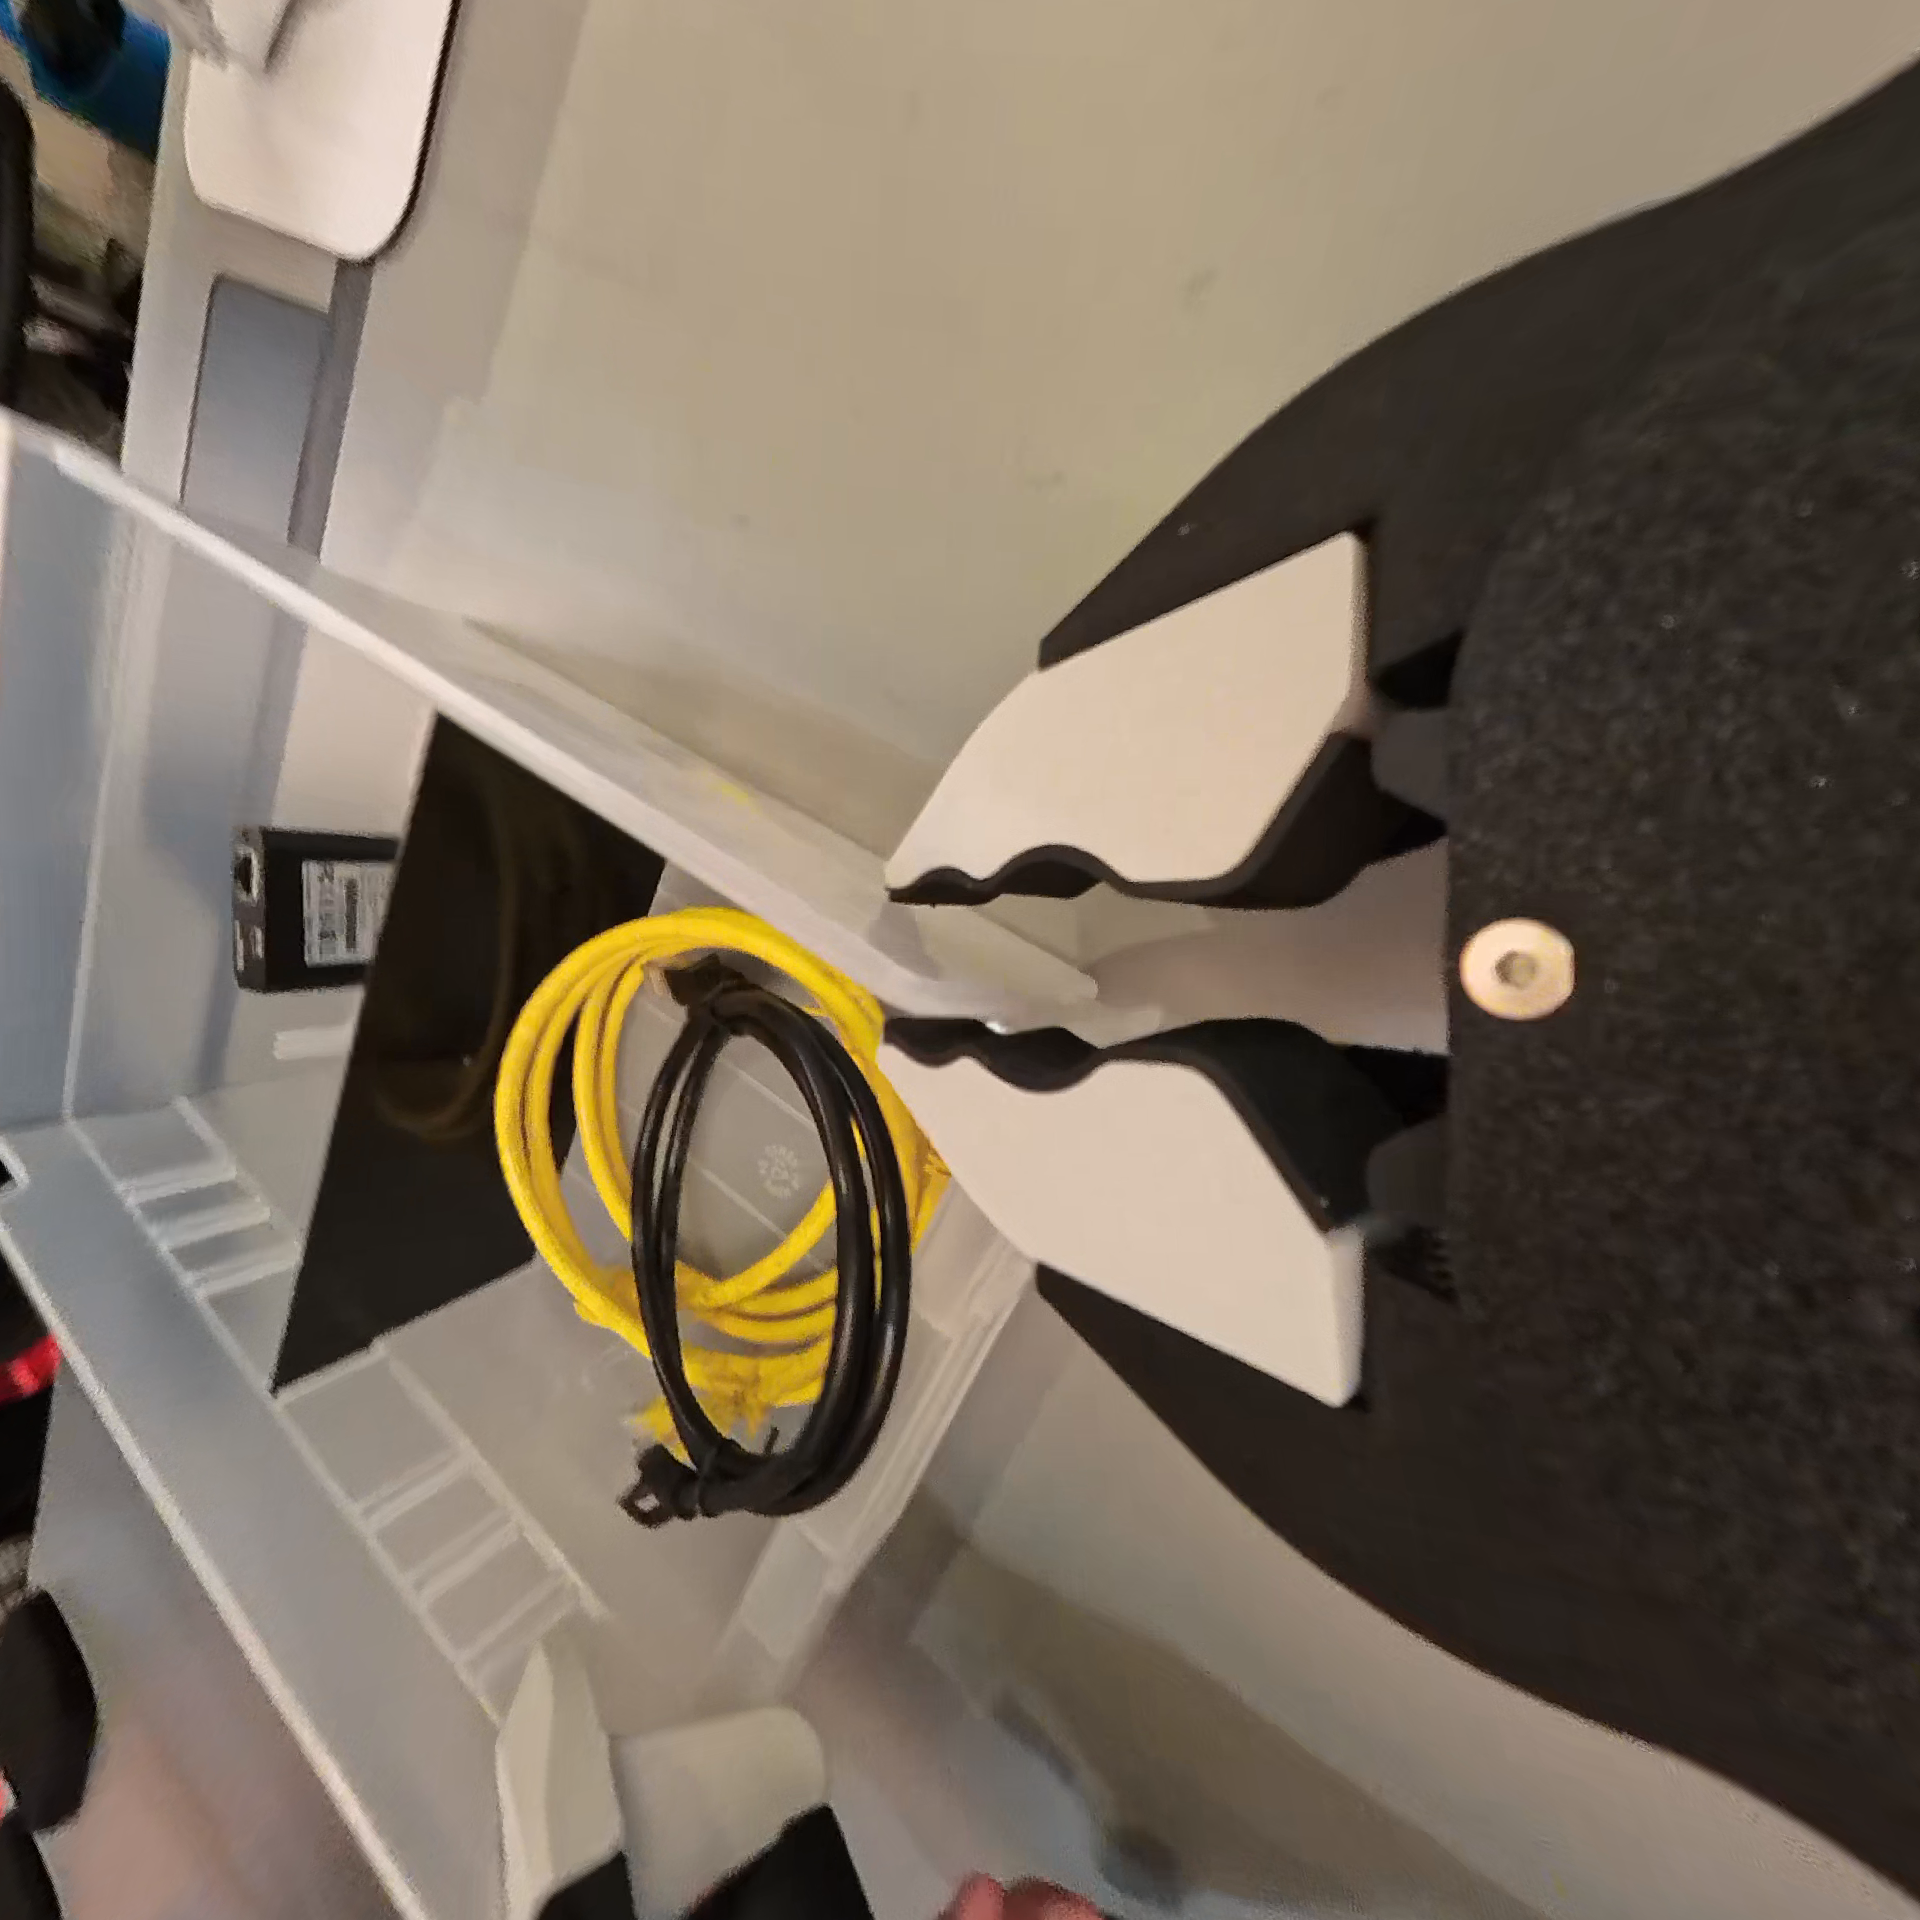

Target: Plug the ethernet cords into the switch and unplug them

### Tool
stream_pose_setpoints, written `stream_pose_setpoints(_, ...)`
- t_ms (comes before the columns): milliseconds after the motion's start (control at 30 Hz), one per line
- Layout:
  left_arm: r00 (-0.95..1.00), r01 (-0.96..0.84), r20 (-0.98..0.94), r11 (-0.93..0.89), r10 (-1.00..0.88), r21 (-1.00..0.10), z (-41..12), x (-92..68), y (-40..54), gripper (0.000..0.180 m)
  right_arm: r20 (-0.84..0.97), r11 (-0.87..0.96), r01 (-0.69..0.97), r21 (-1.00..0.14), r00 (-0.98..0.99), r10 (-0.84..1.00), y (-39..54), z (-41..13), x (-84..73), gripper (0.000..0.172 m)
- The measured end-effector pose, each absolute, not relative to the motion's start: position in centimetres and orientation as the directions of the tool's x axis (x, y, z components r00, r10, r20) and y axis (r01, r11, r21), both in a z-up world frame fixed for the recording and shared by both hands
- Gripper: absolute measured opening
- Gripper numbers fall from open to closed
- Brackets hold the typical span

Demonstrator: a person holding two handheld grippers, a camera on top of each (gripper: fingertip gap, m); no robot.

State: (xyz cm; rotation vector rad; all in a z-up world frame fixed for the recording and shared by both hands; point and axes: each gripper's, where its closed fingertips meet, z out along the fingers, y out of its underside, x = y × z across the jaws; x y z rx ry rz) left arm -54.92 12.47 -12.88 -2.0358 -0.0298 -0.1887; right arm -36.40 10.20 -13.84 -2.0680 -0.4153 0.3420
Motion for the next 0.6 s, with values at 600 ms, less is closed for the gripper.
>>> stream_pose_setpoints(600,0.923,-0.015,0.083,-0.250,-0.375,-0.968,-4.2,-41.1,4.8,0.037,0.073,-0.187,0.158,-0.970,0.916,0.393,3.4,-3.5,-3.2,0.032)
